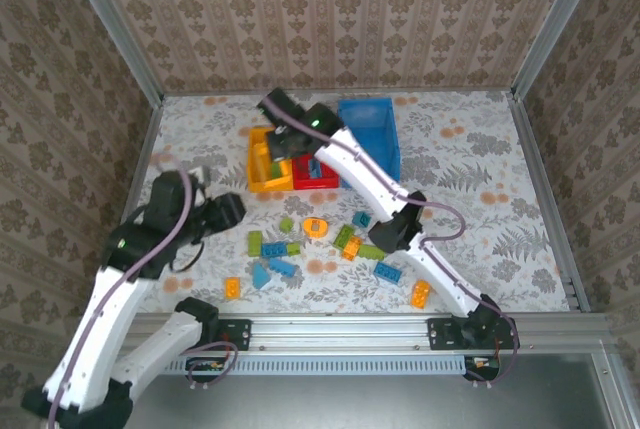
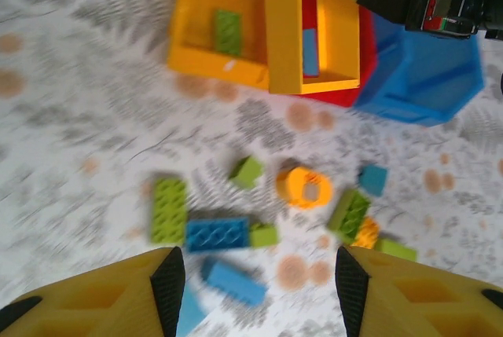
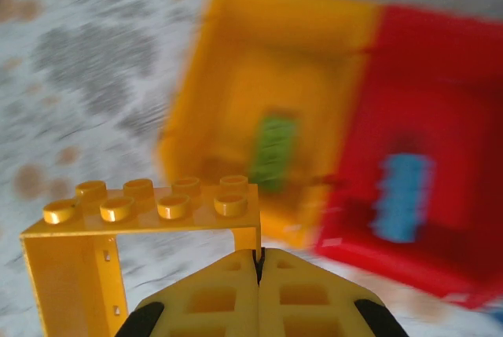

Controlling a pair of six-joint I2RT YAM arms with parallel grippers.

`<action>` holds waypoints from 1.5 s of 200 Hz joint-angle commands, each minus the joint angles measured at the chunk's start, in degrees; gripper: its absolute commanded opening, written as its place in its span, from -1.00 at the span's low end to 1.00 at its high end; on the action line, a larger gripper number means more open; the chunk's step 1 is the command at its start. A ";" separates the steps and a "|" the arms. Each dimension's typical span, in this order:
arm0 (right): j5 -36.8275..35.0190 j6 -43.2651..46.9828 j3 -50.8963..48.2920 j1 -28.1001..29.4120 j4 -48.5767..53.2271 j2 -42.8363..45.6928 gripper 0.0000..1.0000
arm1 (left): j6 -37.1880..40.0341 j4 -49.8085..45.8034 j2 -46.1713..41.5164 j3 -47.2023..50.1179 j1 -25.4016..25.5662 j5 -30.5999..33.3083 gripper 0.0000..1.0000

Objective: Sort the legos into containers by color

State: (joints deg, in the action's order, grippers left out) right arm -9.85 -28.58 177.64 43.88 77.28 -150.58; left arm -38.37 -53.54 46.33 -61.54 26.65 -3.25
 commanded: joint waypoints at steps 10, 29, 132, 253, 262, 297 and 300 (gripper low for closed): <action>-5.11 4.45 4.75 -8.77 9.69 4.23 -1.00 | 3.59 17.89 11.73 -6.19 5.29 -3.78 0.13; -4.92 5.82 4.79 -14.31 10.40 4.30 -1.00 | 4.75 21.71 19.78 -10.53 8.87 -3.39 0.13; -5.93 9.65 4.81 -25.47 8.68 -4.96 -1.00 | 6.88 27.17 43.54 -24.86 12.60 -4.30 0.12; -8.92 11.51 4.80 -24.45 4.73 -8.84 0.20 | 7.78 26.03 44.49 -23.14 11.58 -6.33 0.12; -8.76 12.74 4.76 -24.45 4.94 -8.35 0.38 | 7.79 25.92 44.14 -22.86 11.49 -6.38 0.12; -6.71 15.11 0.29 -25.02 7.31 -3.15 0.69 | 7.93 25.77 42.63 -21.70 10.48 -6.42 0.12; -6.40 15.25 -0.65 -25.00 7.14 -2.16 0.71 | 7.92 25.67 42.56 -21.55 10.44 -6.47 0.12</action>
State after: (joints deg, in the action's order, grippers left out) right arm -16.56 -15.88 178.04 19.51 82.15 -159.30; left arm -31.77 -27.40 91.33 -84.20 37.93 -8.91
